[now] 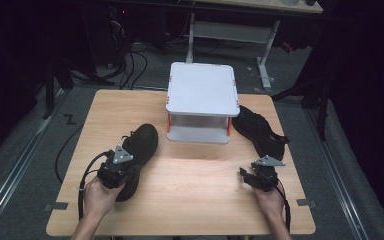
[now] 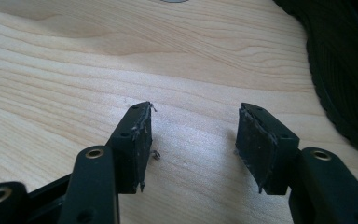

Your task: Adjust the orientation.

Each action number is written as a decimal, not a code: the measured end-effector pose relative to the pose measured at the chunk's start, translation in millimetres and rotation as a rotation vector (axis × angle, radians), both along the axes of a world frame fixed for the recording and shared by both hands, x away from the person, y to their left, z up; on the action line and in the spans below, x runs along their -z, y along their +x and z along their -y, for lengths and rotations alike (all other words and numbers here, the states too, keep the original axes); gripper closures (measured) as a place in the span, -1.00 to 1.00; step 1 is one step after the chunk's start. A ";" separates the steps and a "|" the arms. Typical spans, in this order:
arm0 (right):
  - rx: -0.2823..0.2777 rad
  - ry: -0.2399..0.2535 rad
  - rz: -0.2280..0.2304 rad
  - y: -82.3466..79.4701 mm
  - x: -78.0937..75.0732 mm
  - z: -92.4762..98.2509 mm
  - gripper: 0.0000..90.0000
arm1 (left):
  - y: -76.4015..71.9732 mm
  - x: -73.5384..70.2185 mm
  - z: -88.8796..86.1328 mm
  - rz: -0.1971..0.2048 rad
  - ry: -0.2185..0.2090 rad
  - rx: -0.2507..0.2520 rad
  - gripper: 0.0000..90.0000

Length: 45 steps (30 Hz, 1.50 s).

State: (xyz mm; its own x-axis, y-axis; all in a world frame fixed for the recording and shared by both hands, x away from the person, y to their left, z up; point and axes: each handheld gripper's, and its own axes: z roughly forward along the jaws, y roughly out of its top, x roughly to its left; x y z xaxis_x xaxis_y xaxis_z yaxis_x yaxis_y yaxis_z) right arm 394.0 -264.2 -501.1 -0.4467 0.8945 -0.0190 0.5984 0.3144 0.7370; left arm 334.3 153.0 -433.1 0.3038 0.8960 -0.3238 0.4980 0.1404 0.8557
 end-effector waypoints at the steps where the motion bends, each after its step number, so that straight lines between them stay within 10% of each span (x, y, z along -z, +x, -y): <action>1: -0.003 -0.001 0.000 -0.2 0.0 0.1 0.06 | 0.0 0.0 0.0 0.000 0.000 0.000 0.95; 7: -0.019 -0.011 0.015 -2.7 -0.8 -1.0 0.19 | -8.6 -4.4 14.5 0.008 0.006 0.052 0.95; 15: -0.056 0.097 0.064 -5.7 -17.0 4.4 0.37 | -12.1 -8.8 37.6 0.006 0.013 0.120 0.95; 45: -0.208 0.264 0.168 40.0 -112.7 -15.4 0.49 | 35.0 -1.7 102.1 0.004 0.018 0.164 0.94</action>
State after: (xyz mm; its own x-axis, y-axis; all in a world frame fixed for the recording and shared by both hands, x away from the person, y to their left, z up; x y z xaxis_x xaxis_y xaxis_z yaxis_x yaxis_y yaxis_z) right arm 434.1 -248.9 -388.4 -0.6299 0.7687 0.1113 0.4052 0.2030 0.8914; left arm 369.3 50.9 -431.4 0.4481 0.8398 -0.3064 0.5093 0.0419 0.8595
